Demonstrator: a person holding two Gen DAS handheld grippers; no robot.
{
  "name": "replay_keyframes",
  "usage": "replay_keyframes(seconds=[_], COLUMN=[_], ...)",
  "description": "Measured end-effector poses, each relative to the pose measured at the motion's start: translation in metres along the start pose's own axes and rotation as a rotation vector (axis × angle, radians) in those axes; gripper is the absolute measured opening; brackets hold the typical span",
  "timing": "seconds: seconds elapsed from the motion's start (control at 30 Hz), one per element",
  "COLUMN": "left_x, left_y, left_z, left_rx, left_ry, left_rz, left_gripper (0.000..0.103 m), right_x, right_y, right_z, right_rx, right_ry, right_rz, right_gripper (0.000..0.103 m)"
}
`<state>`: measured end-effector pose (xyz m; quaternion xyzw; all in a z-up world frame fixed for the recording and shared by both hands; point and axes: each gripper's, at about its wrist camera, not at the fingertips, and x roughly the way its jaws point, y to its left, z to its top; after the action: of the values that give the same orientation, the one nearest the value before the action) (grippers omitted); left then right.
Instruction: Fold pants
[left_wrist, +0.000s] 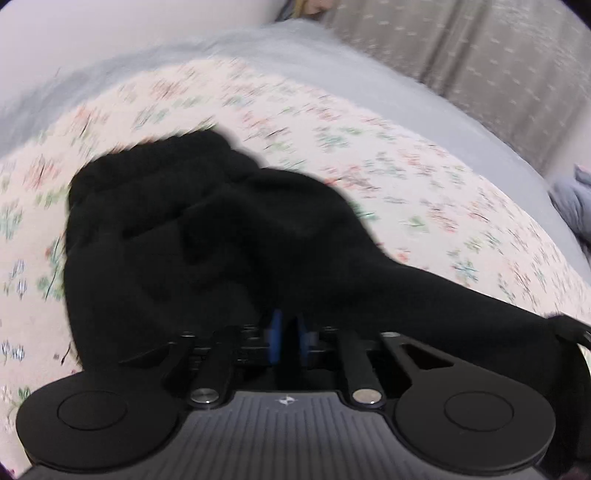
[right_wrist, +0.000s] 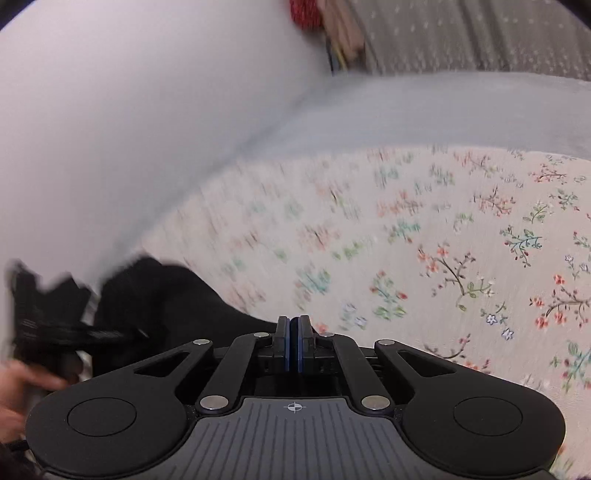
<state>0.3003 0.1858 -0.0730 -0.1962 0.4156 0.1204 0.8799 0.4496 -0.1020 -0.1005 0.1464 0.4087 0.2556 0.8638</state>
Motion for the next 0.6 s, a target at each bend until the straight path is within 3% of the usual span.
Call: replay_keyframes(seconds=[0.1, 0.2, 0.27, 0.33, 0.4, 0.5, 0.6], left_x=[0.001, 0.000, 0.001, 0.001, -0.001, 0.001, 0.005], left_y=[0.006, 0.004, 0.004, 0.006, 0.009, 0.013, 0.013], left_z=[0.002, 0.000, 0.001, 0.004, 0.005, 0.009, 0.012], left_rx=[-0.039, -0.012, -0.003, -0.009, -0.024, -0.035, -0.035], left_ry=[0.015, 0.009, 0.010, 0.016, 0.022, 0.026, 0.027], left_rz=[-0.007, 0.011, 0.018, 0.021, 0.023, 0.023, 0.022], left_gripper=[0.000, 0.000, 0.000, 0.000, 0.000, 0.000, 0.000], right_x=[-0.009, -0.011, 0.000, 0.014, 0.021, 0.022, 0.040], right_y=[0.002, -0.010, -0.031, -0.047, -0.050, -0.050, -0.041], right_z=[-0.007, -0.006, -0.007, -0.012, -0.015, -0.012, -0.009], right_rx=[0.022, 0.097, 0.194, 0.255, 0.226, 0.247, 0.184], right_ry=[-0.057, -0.103, -0.046, 0.047, 0.094, 0.120, 0.199], right_rz=[0.006, 0.040, 0.101, 0.064, 0.034, 0.091, 0.015], right_gripper=[0.003, 0.002, 0.004, 0.006, 0.010, 0.015, 0.011])
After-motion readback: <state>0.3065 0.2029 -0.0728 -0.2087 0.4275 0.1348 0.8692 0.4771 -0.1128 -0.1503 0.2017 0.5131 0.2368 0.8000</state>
